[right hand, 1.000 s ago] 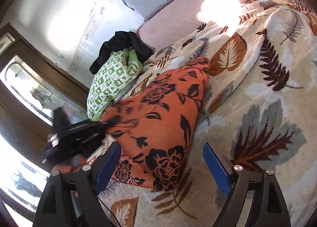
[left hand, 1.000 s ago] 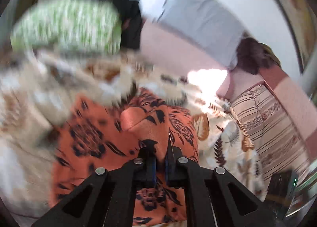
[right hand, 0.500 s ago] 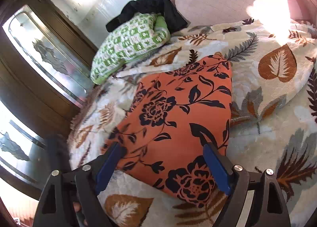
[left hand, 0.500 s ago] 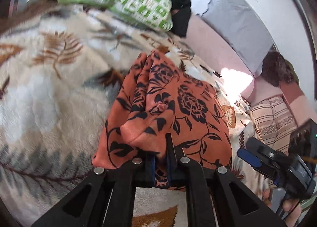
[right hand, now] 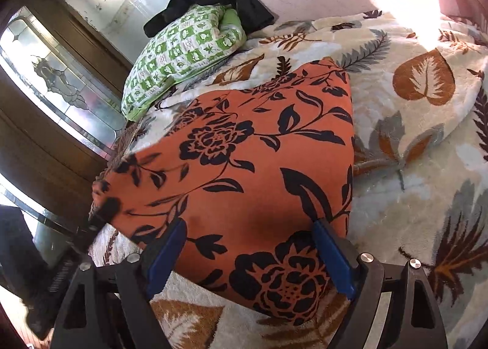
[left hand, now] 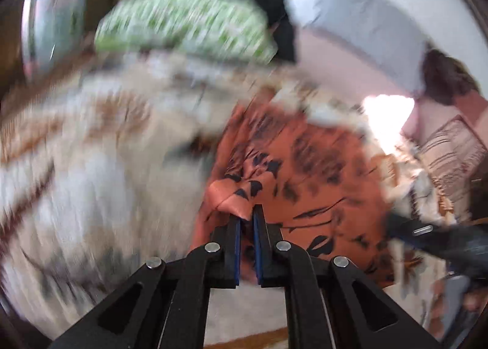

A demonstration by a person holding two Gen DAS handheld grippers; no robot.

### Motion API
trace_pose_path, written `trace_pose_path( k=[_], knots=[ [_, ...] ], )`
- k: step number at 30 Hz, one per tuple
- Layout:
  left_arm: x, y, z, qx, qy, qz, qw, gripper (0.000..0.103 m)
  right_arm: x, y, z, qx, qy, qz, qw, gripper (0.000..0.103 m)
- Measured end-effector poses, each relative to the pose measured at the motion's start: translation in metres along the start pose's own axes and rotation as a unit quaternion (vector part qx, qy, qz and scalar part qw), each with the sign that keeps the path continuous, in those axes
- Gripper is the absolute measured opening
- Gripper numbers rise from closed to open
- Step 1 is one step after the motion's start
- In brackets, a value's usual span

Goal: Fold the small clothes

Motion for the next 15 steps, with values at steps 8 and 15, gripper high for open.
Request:
trace_pose_path(
  k=[8,15],
  knots=[
    [-0.001,-0.001,0.002,-0.048,0.027,-0.017,0.9983,0.008,0.006,0.000,0.006,0.021,-0.026,-0.001,0.999,0.087],
    [0.037,0.042,0.005,-0.176,0.077,0.016,0.9814,0.081,0.012,0.001,0.012,0.041,-0.045,0.010,0.998,0.087]
  ],
)
Point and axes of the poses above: each gripper's, at about its wrist camera, not at the fingertips, and y roughly against the way its jaws point, z to its right, x to its top, the point moved 8 cm from there along -y, roughly the way its jaws point, and after that the axes turned 11 degrees about -x, right-handed, at the moved point
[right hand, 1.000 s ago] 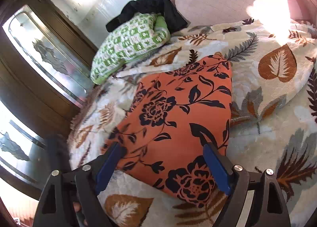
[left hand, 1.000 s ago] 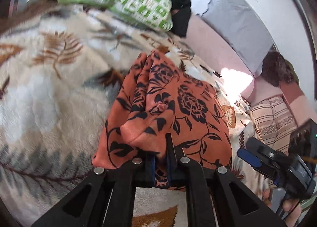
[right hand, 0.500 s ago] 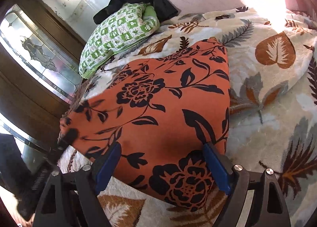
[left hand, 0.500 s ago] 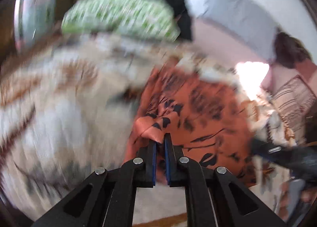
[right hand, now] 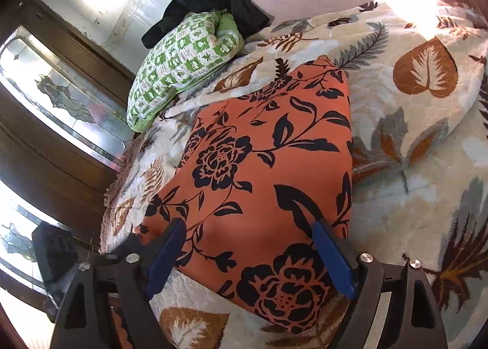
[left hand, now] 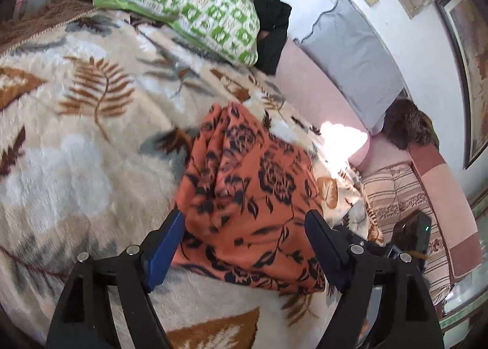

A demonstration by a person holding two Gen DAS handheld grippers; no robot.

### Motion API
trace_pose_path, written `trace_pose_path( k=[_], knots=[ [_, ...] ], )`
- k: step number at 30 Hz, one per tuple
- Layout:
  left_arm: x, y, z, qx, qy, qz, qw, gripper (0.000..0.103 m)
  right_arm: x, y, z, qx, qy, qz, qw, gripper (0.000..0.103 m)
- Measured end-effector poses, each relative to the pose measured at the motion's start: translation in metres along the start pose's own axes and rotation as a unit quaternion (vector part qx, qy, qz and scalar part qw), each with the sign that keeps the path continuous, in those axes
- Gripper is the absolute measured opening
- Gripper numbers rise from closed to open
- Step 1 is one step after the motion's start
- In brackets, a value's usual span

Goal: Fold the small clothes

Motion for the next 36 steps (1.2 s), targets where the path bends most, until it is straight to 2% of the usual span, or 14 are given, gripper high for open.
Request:
trace_pose_path(
  k=[3,5,6,11,15,17,18,20,21,22,26,32,33,36],
  knots=[
    [0.020,-0.007,-0.002,-0.009,-0.006,-0.009,0.9999,0.081,0.001,0.001,0.002,0.008,-0.009,0.003,1.000,0.087],
    [0.029,-0.028,-0.001,-0.037,0.002,-0.045,0.9983,0.081,0.002,0.000,0.001,0.009,-0.008,0.004,1.000,0.087],
    [0.033,-0.041,-0.003,-0.037,0.009,-0.059,0.9975,0.081,0.002,-0.001,0.001,0.010,-0.008,0.006,1.000,0.087],
    [0.050,-0.098,-0.009,-0.004,0.007,-0.132,0.9912,0.080,0.001,0.000,0.003,0.022,-0.013,0.011,1.000,0.087],
    [0.055,-0.125,-0.015,0.031,-0.029,-0.167,0.9851,0.079,0.001,-0.003,0.007,0.029,-0.021,0.010,0.999,0.087],
    [0.055,-0.132,-0.029,0.046,-0.009,-0.180,0.9825,0.075,0.000,-0.005,0.006,0.029,-0.018,0.010,0.999,0.087],
    [0.055,-0.133,-0.033,0.045,-0.001,-0.179,0.9828,0.069,0.000,-0.005,0.006,0.029,-0.015,0.011,0.999,0.087],
    [0.056,-0.135,-0.034,0.038,-0.001,-0.179,0.9832,0.068,-0.001,-0.004,0.006,0.031,-0.011,0.013,0.999,0.087],
    [0.055,-0.136,-0.031,0.034,-0.006,-0.181,0.9828,0.059,-0.001,-0.005,0.006,0.032,-0.010,0.012,0.999,0.087],
    [0.054,-0.137,-0.028,0.028,-0.009,-0.188,0.9818,0.044,-0.001,-0.005,0.007,0.033,-0.011,0.012,0.999,0.087],
    [0.055,-0.140,-0.025,0.027,-0.013,-0.197,0.9800,0.018,-0.003,-0.008,0.006,0.029,-0.010,0.010,0.999,0.087],
    [0.060,-0.090,0.005,0.044,-0.096,-0.102,0.9892,0.015,-0.003,-0.009,0.002,0.025,0.002,0.003,1.000,0.087],
    [0.056,-0.089,-0.002,0.049,-0.091,-0.101,0.9895,0.015,-0.003,-0.008,0.000,0.028,0.004,0.002,1.000,0.087],
    [0.038,-0.114,-0.045,0.072,-0.041,-0.140,0.9867,0.018,-0.007,-0.012,-0.004,0.018,0.025,-0.003,1.000,0.087]
  ],
)
Point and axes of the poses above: each gripper's, at about its wrist camera, not at the fingertips, and y roughly against the way its jaws point, z to its right, x to its top, the point moved 8 cm from there along -y, roughly the way its jaws point, and after that the axes turned 11 degrees about -x, right-handed, at the moved point
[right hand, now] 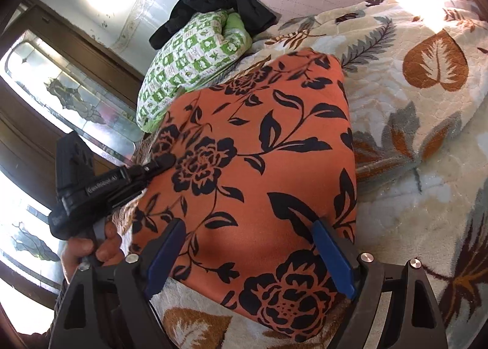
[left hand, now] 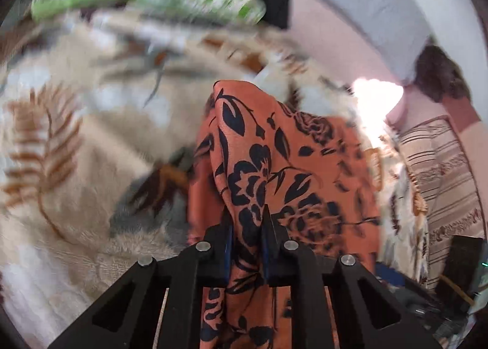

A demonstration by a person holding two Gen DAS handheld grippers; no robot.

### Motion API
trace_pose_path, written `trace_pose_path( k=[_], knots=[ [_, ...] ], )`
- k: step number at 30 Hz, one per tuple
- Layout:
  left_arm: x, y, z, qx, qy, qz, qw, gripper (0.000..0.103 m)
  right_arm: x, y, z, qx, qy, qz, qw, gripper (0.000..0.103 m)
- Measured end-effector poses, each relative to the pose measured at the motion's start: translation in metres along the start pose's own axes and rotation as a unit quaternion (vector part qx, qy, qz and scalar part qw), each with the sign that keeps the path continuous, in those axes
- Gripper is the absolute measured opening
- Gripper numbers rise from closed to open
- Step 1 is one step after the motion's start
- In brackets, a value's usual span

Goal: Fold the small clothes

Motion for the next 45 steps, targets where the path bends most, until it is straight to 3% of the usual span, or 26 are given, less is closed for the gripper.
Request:
trace_pose_path(
  k=[2,4,6,9,13,16,18,21,24,26,27,28,29,30,33,34,36,38,40,43,44,45],
  knots=[
    [0.005,-0.002,-0.008,-0.036,0.035,0.007,0.9987,0.021,0.000,0.001,-0.006,-0.007,0.012,-0.004,1.000,0.087],
    [0.010,-0.001,-0.008,-0.037,0.035,-0.001,0.9987,0.023,0.000,0.005,-0.011,-0.010,0.021,-0.007,1.000,0.087],
    [0.013,0.003,-0.003,-0.023,0.016,-0.004,0.9996,0.024,0.000,0.009,-0.014,-0.005,0.024,-0.007,1.000,0.088],
    [0.014,0.027,0.012,0.009,-0.002,0.027,0.9996,0.031,-0.009,0.001,-0.014,0.008,0.015,-0.027,0.999,0.088],
    [-0.006,0.069,0.058,-0.009,-0.053,0.070,0.9961,0.050,-0.013,-0.003,-0.006,0.042,-0.022,-0.040,0.998,0.088],
    [-0.027,0.068,0.092,-0.018,-0.111,0.070,0.9912,0.056,-0.006,0.016,0.007,0.088,-0.069,-0.023,0.993,0.088],
    [-0.033,0.043,0.087,0.021,-0.130,0.050,0.9900,0.056,-0.002,0.027,0.026,0.097,-0.100,-0.005,0.990,0.088],
    [-0.040,0.001,0.054,0.085,-0.118,0.003,0.9894,0.056,0.003,0.021,0.073,0.090,-0.184,0.001,0.979,0.088],
    [-0.039,0.001,0.056,0.119,-0.151,0.014,0.9812,0.056,0.005,-0.008,0.088,0.154,-0.261,-0.039,0.952,0.088],
    [-0.038,0.001,0.053,0.117,-0.143,0.017,0.9827,0.056,0.005,-0.029,0.075,0.167,-0.246,-0.075,0.952,0.088],
    [-0.037,0.002,0.051,0.113,-0.138,0.020,0.9838,0.056,0.007,-0.034,0.071,0.153,-0.233,-0.077,0.957,0.086],
    [-0.035,0.003,0.049,0.110,-0.133,0.022,0.9848,0.056,0.009,-0.033,0.067,0.147,-0.226,-0.066,0.961,0.073],
    [-0.034,0.004,0.047,0.106,-0.129,0.024,0.9856,0.056,0.011,-0.028,0.063,0.142,-0.214,-0.057,0.965,0.044],
    [-0.034,0.004,0.045,0.102,-0.126,0.025,0.9864,0.056,0.012,-0.020,0.058,0.131,-0.198,-0.046,0.970,0.035],
    [-0.036,0.002,0.046,0.100,-0.125,0.023,0.9868,0.056,-0.002,-0.036,0.069,0.054,-0.167,-0.074,0.982,0.035],
    [-0.036,0.002,0.047,0.105,-0.130,0.023,0.9857,0.056,-0.007,-0.042,0.075,0.053,-0.175,-0.088,0.979,0.036],
    [-0.035,0.002,0.047,0.100,-0.129,0.024,0.9864,0.056,-0.001,-0.028,0.074,0.083,-0.184,-0.077,0.976,0.045],
    [-0.035,0.003,0.046,0.093,-0.127,0.026,0.9873,0.056,0.013,-0.007,0.075,0.079,-0.170,-0.039,0.981,0.081],
    [-0.036,0.003,0.047,0.091,-0.126,0.028,0.9875,0.056,0.034,-0.003,0.078,0.073,-0.170,-0.013,0.983,0.083],
    [-0.035,0.003,0.046,0.083,-0.122,0.030,0.9886,0.056,0.056,-0.044,0.078,0.091,-0.184,-0.055,0.977,0.082],
    [-0.034,0.004,0.046,0.079,-0.120,0.030,0.9891,0.056,0.058,-0.058,0.078,0.093,-0.188,-0.075,0.975,0.066],
    [-0.034,0.004,0.045,0.075,-0.118,0.030,0.9897,0.056,0.057,-0.065,0.076,0.086,-0.182,-0.090,0.975,0.040]
  ],
)
Point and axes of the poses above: each gripper's, at about its wrist camera, not at the fingertips, and y roughly against the way its jaws point, z to its right, x to its top, the point moved 8 cm from there along -y, roughly the way its jaws point, and after that the axes turned 11 degrees about -x, right-handed, at the moved point
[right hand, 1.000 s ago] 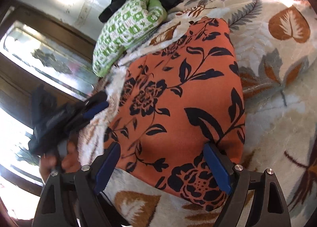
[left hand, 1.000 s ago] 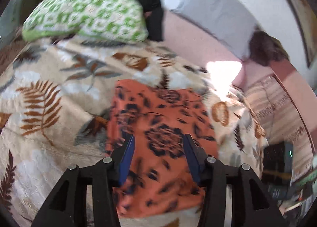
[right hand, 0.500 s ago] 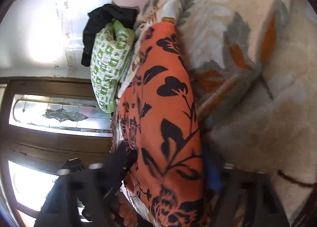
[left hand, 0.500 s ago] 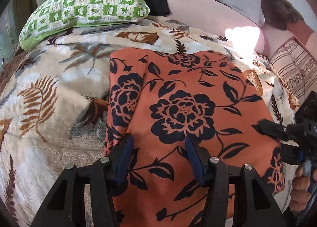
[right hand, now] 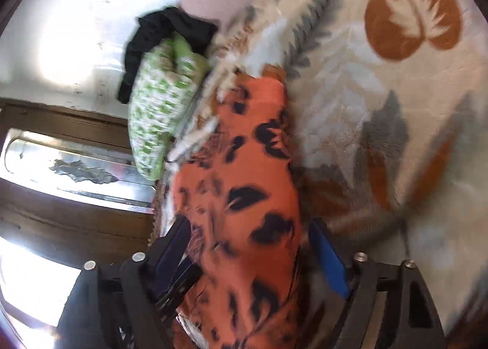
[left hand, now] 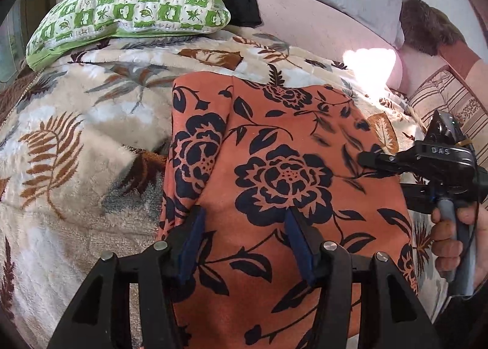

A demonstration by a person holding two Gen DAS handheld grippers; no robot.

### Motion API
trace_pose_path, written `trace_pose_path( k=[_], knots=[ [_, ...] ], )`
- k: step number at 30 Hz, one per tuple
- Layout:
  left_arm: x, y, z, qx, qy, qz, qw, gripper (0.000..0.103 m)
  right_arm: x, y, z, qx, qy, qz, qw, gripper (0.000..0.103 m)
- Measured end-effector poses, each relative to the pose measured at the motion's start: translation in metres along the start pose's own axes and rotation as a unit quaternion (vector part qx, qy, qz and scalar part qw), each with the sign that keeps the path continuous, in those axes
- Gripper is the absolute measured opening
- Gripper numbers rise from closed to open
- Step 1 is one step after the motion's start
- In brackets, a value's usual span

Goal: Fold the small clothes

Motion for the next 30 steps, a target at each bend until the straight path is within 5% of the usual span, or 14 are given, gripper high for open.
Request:
trace_pose_path(
  k=[1,4,6,8,11,13,15,18,22,25,29,30],
  knots=[
    [0.000,0.001,-0.001,-0.005,0.003,0.001,1.0000,0.056,0.000,0.002,-0.006,-0.021,0.017,0.014,1.000,0.033],
    [0.000,0.000,0.000,-0.017,0.004,0.004,0.9998,0.056,-0.003,0.010,-0.016,-0.054,0.052,0.055,0.996,0.032],
    [0.000,0.001,0.001,-0.012,-0.002,0.003,0.9999,0.056,-0.005,-0.007,0.004,-0.067,0.019,0.030,0.997,0.043],
    [-0.001,0.002,0.000,-0.021,0.000,0.004,0.9998,0.056,-0.003,0.001,-0.003,-0.030,0.009,0.032,0.999,0.062],
    [-0.001,0.003,-0.001,-0.026,0.004,0.006,0.9996,0.056,0.014,0.018,-0.017,-0.026,0.019,0.078,0.996,0.073],
    [0.000,0.003,-0.001,-0.028,0.001,0.007,0.9996,0.056,0.034,0.003,-0.012,-0.018,-0.008,0.063,0.998,0.073],
    [0.001,0.005,-0.003,-0.044,0.007,0.010,0.9989,0.056,0.044,-0.021,-0.004,-0.041,-0.020,0.020,0.999,0.032],
    [0.010,0.024,-0.010,-0.098,0.061,0.034,0.9927,0.056,0.039,-0.006,-0.023,-0.071,0.038,0.055,0.995,0.032],
    [0.017,0.072,-0.031,-0.120,0.112,0.091,0.9822,0.069,0.026,0.035,-0.030,-0.154,0.071,0.109,0.979,0.067],
    [-0.002,0.079,-0.039,-0.154,0.143,0.062,0.9757,0.069,-0.003,0.065,-0.060,-0.130,0.119,0.138,0.975,0.067],
    [-0.030,0.065,-0.038,-0.186,0.182,0.012,0.9655,0.068,-0.050,0.057,-0.107,-0.052,0.169,0.095,0.980,0.069],
    [-0.036,0.057,-0.038,-0.196,0.194,-0.003,0.9614,0.055,-0.059,0.048,-0.107,-0.049,0.167,0.080,0.982,0.069]
  ],
)
Point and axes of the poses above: each gripper's, at about its wrist camera, not at the fingertips, and y roughly against the way its jaws point, z to its right, x to its top, the point moved 8 cm from there along -y, roughly the way its jaws point, and after that the axes turned 11 degrees about -x, right-handed, at the moved point
